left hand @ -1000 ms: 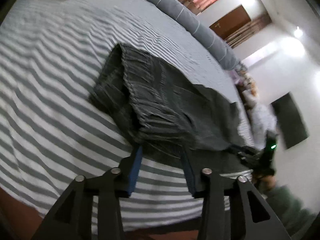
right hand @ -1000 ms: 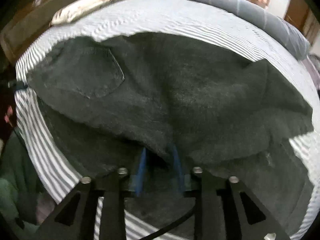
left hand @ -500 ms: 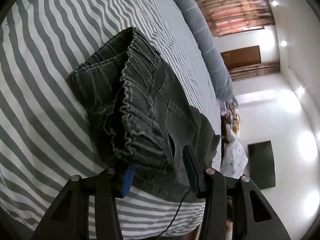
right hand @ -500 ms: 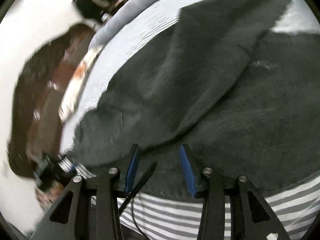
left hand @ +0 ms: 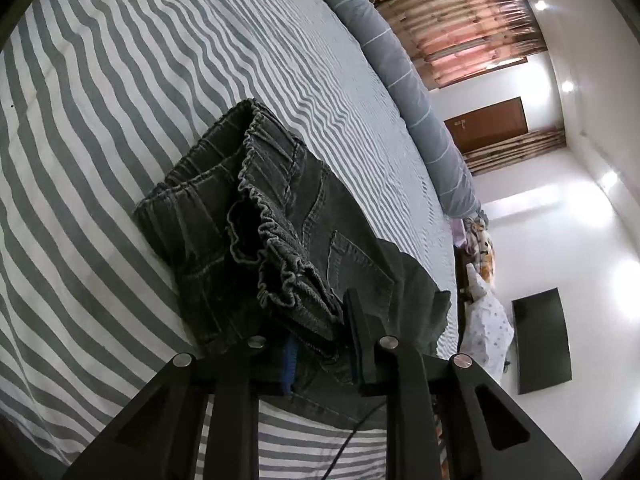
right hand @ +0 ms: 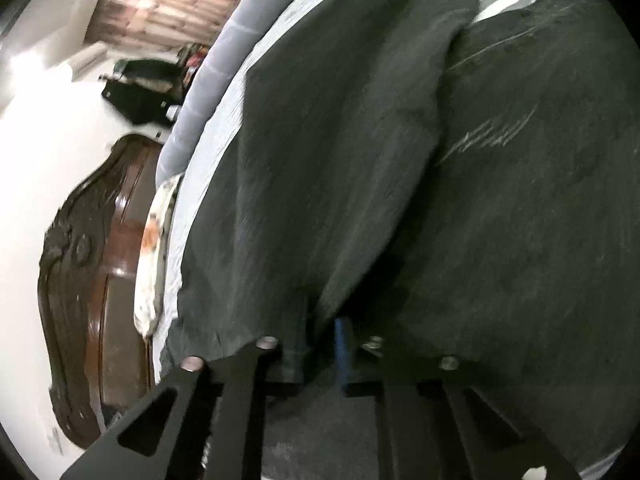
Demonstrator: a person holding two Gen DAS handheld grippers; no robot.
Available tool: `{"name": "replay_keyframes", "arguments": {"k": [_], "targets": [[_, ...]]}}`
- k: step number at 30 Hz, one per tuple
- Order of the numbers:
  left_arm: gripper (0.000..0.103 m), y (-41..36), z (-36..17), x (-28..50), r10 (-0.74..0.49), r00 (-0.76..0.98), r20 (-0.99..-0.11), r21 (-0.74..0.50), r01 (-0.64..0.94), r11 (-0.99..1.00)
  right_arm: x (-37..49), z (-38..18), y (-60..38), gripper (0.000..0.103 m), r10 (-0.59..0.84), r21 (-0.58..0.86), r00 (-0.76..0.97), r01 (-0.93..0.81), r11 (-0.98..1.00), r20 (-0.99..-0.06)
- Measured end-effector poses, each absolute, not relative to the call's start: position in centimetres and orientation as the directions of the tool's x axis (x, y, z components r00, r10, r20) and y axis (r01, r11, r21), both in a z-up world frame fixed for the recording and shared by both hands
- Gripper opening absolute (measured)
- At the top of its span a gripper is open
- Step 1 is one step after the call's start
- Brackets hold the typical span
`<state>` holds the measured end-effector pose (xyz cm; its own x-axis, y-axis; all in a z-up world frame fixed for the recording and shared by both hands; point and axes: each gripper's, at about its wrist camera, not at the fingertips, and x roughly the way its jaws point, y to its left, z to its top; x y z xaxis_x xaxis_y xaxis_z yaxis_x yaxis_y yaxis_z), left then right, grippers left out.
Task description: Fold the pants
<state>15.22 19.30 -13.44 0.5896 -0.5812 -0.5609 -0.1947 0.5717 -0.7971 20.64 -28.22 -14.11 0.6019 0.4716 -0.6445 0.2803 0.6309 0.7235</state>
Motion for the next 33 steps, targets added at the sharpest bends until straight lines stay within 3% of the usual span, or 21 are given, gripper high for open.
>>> {"name": "replay_keyframes", "arguments": {"k": [6,13,16,22,27,33], "targets": [[0.018,19.7,-12.5,16.9,-0.566,0.583,-0.583,-0.774,-0.187,0.605,19.6,-10.0,-27.2,0.004,0.422,0.66,0.628,0.201,0.724,-0.654],[0.018,20.6,-8.0,18.7,-0.553,0.594,-0.584,-0.72,-0.065,0.691,16.4,-5.2,-24.7,0.004,0.409,0.597,0.627,0.114,0.794,-0.663],[0.018,20.9,-7.9,18.8,-0.55,0.559,-0.621,-0.672,-0.02,0.74,14.1,-6.2,-23.2,0.004,0.391,0.547,0.59,0.105,0.831,-0.706],[0.018,21.0,-12.9,18.2,-0.456,0.457,-0.764,-0.534,-0.052,0.844,13.1,-12.0,-22.5,0.004,0.379,0.512,0.5,0.157,0.844,-0.779],[0.018,21.5,-14.0,17.4,-0.47,0.482,-0.739,-0.567,-0.07,0.82,13.2,-11.9,-22.7,0.004,0.369,0.501,0.507,0.149,0.852,-0.779],[0.02,20.9,-14.0,16.9,-0.422,0.496,-0.759,-0.521,-0.073,0.85,12.9,-12.7,-23.1,0.006,0.376,0.508,0.49,0.169,0.844,-0.787]]}}
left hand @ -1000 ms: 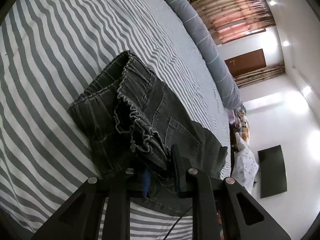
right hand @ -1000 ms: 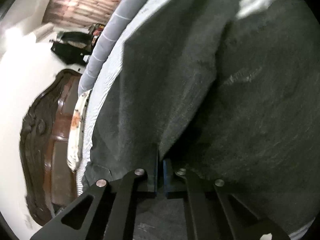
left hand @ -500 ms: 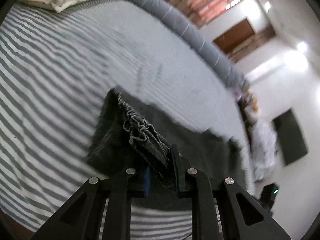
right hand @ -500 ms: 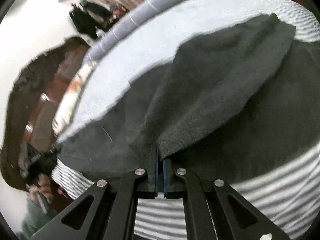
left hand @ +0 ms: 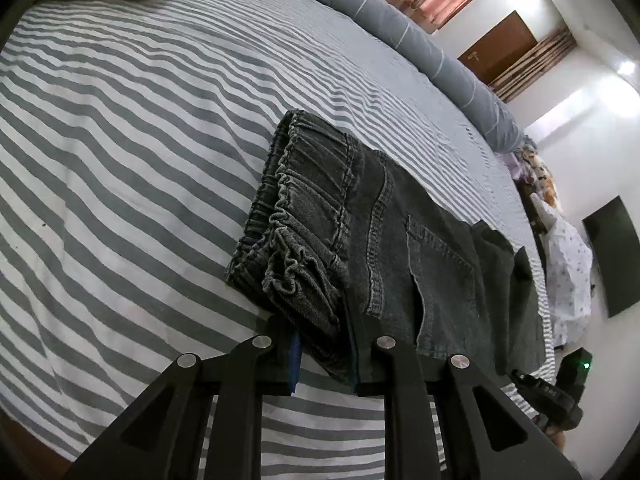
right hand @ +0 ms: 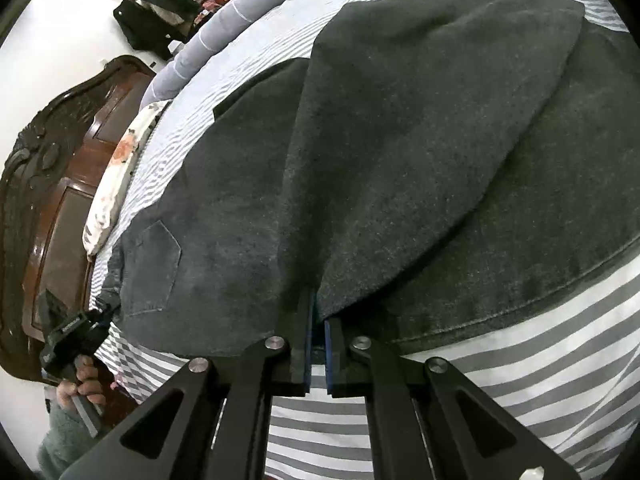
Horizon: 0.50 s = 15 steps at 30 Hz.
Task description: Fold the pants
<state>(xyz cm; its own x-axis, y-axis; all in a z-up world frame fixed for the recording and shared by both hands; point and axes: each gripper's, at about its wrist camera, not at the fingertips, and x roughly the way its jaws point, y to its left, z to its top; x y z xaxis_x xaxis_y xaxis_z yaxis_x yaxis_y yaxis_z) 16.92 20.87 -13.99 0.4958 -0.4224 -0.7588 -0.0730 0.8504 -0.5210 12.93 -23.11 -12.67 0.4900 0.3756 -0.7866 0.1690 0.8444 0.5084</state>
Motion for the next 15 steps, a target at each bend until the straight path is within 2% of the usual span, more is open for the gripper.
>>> {"name": "replay_keyframes", "arguments": {"k": [4,9,13,15], "targets": [[0.024,20.1,-13.1,16.0,-0.392,0.486,-0.781,-0.499,-0.109,0.86,12.9,-12.3,-23.5,0.014,0.416,0.551,0.493,0.162,0.819,-0.764],[0.026,19.5,-11.8,13.2,-0.347,0.494,-0.797,-0.466,-0.137,0.874,12.8,-12.0,-25.3,0.015,0.459,0.626,0.543,0.165,0.762,-0.703],[0.026,16.2,-10.1,10.9,-0.425,0.505,-0.751,-0.513,-0.042,0.857,13.1,-11.9,-26.8,0.015,0.457,0.645,0.566,0.182,0.742,-0.686],[0.027,13.5,-9.3,10.5,-0.519,0.476,-0.71,-0.576,0.033,0.817,13.3,-12.0,-28.0,0.015,0.467,0.666,0.578,0.187,0.722,-0.669]]}}
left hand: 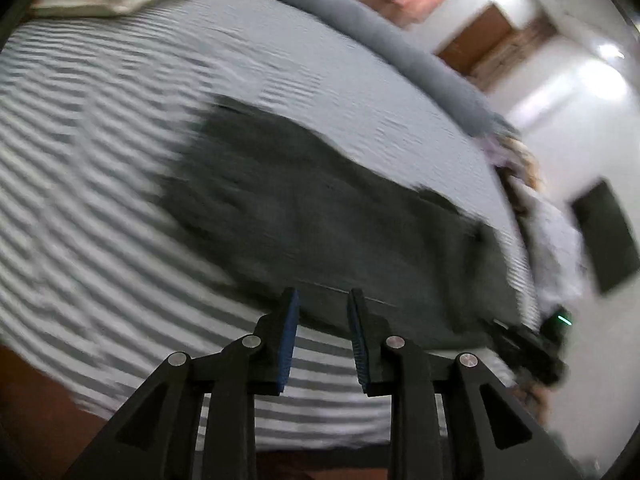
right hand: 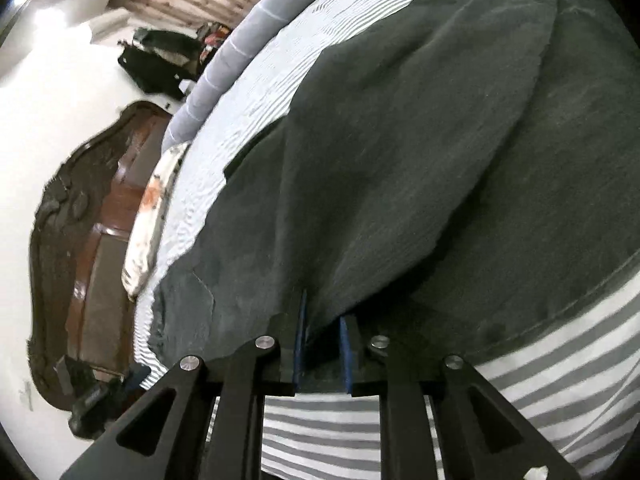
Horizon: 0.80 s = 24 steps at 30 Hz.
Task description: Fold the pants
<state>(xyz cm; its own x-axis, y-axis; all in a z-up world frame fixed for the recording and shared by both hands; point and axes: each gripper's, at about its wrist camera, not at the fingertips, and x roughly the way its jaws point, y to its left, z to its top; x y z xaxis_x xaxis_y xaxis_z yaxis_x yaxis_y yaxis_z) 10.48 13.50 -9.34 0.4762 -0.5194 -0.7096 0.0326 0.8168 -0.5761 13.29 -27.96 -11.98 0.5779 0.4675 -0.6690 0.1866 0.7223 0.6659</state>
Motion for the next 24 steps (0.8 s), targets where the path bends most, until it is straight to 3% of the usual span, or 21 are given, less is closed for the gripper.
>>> {"name": "replay_keyframes", "arguments": {"k": [5,9,14,17,19,22,24], "targets": [[0.034,4.3,-9.4,11.3,-0.699,0.319,-0.639,-0.695,0.148,0.703,13.9,-12.0,-30.6,0.016,0.458,0.668,0.585,0.203,0.716,-0.669],[0.034,-2.6,-11.2,12.5,-0.792,0.173,-0.585,-0.786,0.12,0.607,14.0,-12.1,-32.2,0.016,0.464,0.67,0.579,0.203,0.715,-0.67],[0.034,-7.2,-12.6,13.2,-0.77,0.125,-0.626,-0.766,0.084,0.637,13.7,-12.0,-33.2,0.016,0.475,0.675,0.578,0.188,0.714,-0.664],[0.034,-10.1,-11.0,12.3,-0.625,0.193,-0.756,-0.573,0.264,0.775,13.7,-12.1,-33.4,0.016,0.49,0.686,0.577,0.177,0.706,-0.653],[0.034,-11.8,-9.8,11.0,-0.512,0.287,-0.809,-0.381,0.407,0.83,13.8,-12.2,-33.3,0.016,0.503,0.696,0.578,0.166,0.698,-0.642],[0.034,-14.2,-9.2,9.1,-0.362,0.434,-0.825,-0.087,0.536,0.84,14.0,-12.7,-33.6,0.016,0.517,0.707,0.575,0.159,0.69,-0.634],[0.034,-15.0,-9.8,8.7,-0.335,0.446,-0.83,-0.018,0.578,0.816,14.0,-13.0,-33.8,0.016,0.524,0.716,0.577,0.161,0.679,-0.627]]}}
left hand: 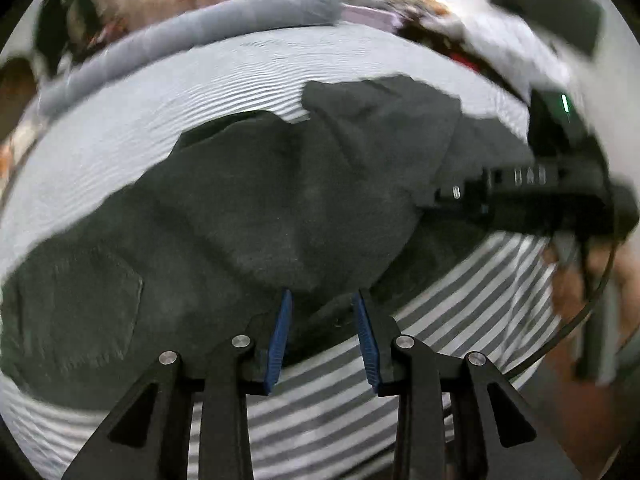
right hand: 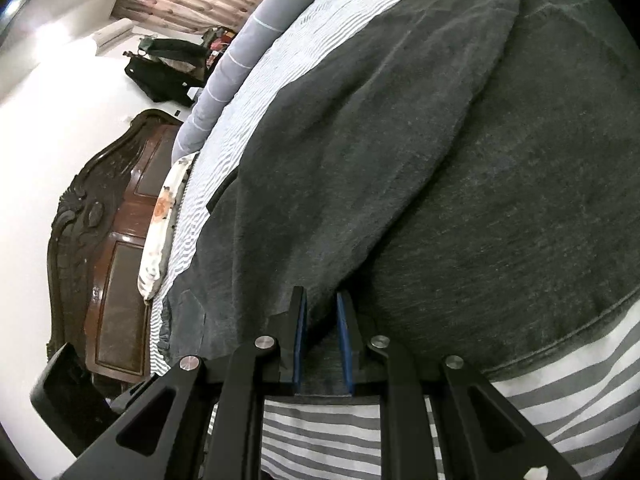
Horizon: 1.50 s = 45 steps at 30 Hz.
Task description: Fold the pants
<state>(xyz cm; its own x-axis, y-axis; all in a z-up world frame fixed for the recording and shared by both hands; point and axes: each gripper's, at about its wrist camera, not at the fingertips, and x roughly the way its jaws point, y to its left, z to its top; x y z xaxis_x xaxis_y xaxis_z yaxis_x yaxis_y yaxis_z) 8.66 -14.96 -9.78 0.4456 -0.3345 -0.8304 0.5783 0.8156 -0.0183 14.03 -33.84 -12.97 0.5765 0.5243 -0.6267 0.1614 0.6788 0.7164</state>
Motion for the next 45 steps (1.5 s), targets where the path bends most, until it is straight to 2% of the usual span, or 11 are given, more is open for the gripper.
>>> {"name": "replay_keyframes", "arguments": {"k": [9,13,15,18,29,35,37,38,40,45], "targets": [[0.032,-17.8,-12.7,9.3,-0.316,0.441,-0.84,0.046,0.639,0.768,15.2,-13.5,-35.4,0.016,0.546,0.749,0.595,0.151,0.645,-0.59],[0.021,-18.1,-13.3,10.3,-0.315,0.439,-0.841,0.034,0.625,0.78,16.3,-13.8,-36.8,0.016,0.541,0.761,0.612,0.16,0.629,-0.576],[0.011,-18.5,-13.3,10.5,-0.319,0.444,-0.837,0.037,0.629,0.777,17.1,-14.1,-37.7,0.016,0.544,0.772,0.619,0.167,0.614,-0.566],[0.006,-18.3,-13.1,10.8,-0.339,0.438,-0.833,0.016,0.631,0.776,18.6,-14.1,-39.5,0.016,0.528,0.78,0.644,0.179,0.599,-0.554],[0.005,-16.9,-11.9,11.2,-0.428,0.375,-0.822,-0.109,0.633,0.766,24.0,-13.4,-49.5,0.016,0.387,0.766,0.724,0.301,0.568,-0.571],[0.005,-16.9,-12.3,11.6,-0.43,0.369,-0.824,-0.121,0.628,0.769,26.2,-13.5,-54.9,0.016,0.335,0.775,0.743,0.375,0.508,-0.579],[0.005,-17.0,-12.5,11.7,-0.426,0.367,-0.827,-0.118,0.627,0.77,26.7,-13.2,-55.5,0.011,0.328,0.764,0.735,0.386,0.517,-0.594],[0.005,-17.0,-12.6,11.7,-0.423,0.368,-0.828,-0.115,0.626,0.771,26.9,-12.9,-55.5,0.006,0.325,0.758,0.731,0.388,0.525,-0.6],[0.004,-17.1,-12.6,11.9,-0.423,0.371,-0.827,-0.115,0.624,0.773,26.7,-11.9,-55.6,0.004,0.286,0.723,0.723,0.408,0.557,-0.629],[0.003,-16.9,-12.1,12.0,-0.433,0.39,-0.813,-0.111,0.625,0.772,23.8,-7.4,-55.9,0.004,0.22,0.699,0.763,0.383,0.604,-0.608]]}}
